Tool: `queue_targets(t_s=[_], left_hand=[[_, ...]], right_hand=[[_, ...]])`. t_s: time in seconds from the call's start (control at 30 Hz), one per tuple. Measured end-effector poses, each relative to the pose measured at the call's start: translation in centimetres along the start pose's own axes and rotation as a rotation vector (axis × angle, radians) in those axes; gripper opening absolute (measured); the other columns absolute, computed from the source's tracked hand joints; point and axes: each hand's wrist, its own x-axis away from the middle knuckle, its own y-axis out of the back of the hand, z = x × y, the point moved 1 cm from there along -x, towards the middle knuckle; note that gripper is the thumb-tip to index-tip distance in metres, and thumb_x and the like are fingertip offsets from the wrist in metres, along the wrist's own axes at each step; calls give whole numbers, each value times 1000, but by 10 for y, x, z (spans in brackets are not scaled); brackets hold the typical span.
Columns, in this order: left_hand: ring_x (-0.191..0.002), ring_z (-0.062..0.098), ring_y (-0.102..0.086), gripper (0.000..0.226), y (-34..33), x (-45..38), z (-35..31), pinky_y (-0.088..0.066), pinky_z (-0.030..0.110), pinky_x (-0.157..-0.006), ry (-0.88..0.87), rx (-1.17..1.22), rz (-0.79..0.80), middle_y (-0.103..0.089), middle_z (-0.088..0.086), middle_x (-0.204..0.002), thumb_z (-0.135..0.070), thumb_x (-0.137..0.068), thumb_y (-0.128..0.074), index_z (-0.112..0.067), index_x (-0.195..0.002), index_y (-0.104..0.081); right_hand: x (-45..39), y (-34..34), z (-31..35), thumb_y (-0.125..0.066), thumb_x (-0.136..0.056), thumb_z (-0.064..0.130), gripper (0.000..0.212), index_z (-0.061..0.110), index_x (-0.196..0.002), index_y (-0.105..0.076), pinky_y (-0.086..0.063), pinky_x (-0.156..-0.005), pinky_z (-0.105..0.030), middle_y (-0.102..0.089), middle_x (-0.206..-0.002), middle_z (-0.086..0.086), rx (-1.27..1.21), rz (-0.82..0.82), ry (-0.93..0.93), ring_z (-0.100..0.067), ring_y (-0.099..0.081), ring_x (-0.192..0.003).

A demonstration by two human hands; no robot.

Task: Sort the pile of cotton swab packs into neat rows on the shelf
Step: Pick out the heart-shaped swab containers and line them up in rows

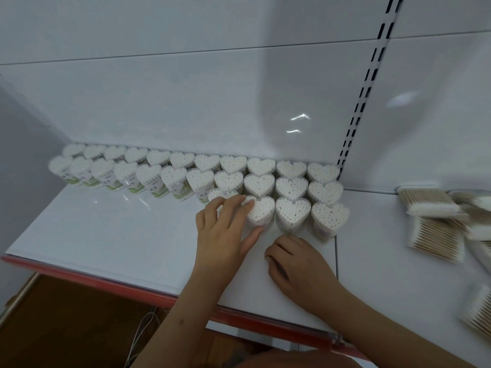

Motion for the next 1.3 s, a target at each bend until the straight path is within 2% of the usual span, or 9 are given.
queue_targets(t_s=[0.17,0.37,0.53,0.63,0.77,0.93,1.07,1.17,1.3], left_hand=[[-123,30,-48,41,-7,-3,4,-34,43,-100,50,36,2,-61,5,-130,-45,-87,-72,-20,-120,-70],[-121,31,-51,41,-10,-5,8,-32,45,-101,58,77,20,-60,5,-129,-47,-86,-73,-24,-121,-70],[-129,30,-43,57,4,-4,3,-27,45,-107,94,108,21,-52,10,-138,-53,-85,-70,-23,-133,-63],[-130,30,-44,54,22,5,-10,-27,42,-109,167,222,-33,-49,12,-138,-37,-87,-70,-17,-135,-60],[-125,27,-47,44,37,15,-37,-31,36,-107,183,463,6,-54,12,-130,-17,-88,-63,-8,-131,-59],[-124,21,-52,38,26,5,-120,-44,43,-105,30,786,188,-55,3,-129,-20,-93,-54,-13,-131,-60],[-127,18,-50,41,28,-1,-214,-45,41,-105,-129,917,366,-54,-2,-134,-33,-97,-47,-22,-134,-60],[-131,9,-44,50,44,-4,-284,-38,27,-107,-231,928,493,-49,-9,-142,-50,-96,-35,-33,-139,-53],[-132,7,-42,50,54,-7,-382,-40,28,-105,-389,931,501,-47,-11,-143,-51,-95,-33,-36,-139,-52]], right_hand=[[0,-2,-2,-52,-94,14,14,13,-87,-64,-45,-67,-32,-55,-84,1,14,-7,-1,-16,-50,-73],[2,-3,-2,-54,-91,12,10,12,-88,-64,-45,-68,-32,-55,-85,-1,50,-21,-3,-17,-50,-75],[3,2,2,-55,-90,8,12,8,-93,-66,-48,-67,-35,-59,-90,-4,41,-63,12,-19,-55,-76],[7,16,12,-58,-88,2,17,5,-99,-70,-52,-72,-34,-66,-95,-8,59,-167,55,-22,-62,-83],[21,54,33,-54,-94,10,26,1,-114,-67,-52,-87,-30,-65,-109,-12,74,-364,-145,-24,-62,-101],[53,135,23,-45,-101,25,39,2,-132,-56,-33,-111,-27,-56,-132,-10,151,-534,-463,-20,-48,-127],[110,206,6,-38,-104,39,48,12,-142,-48,-28,-115,-26,-46,-145,-2,243,-624,-695,-13,-36,-138],[161,259,-7,-36,-103,45,52,16,-145,-44,-24,-116,-23,-42,-149,0,315,-685,-781,-11,-32,-140],[236,328,-31,-37,-100,49,55,18,-146,-43,-22,-115,-24,-39,-152,1,341,-747,-865,-13,-30,-142]])
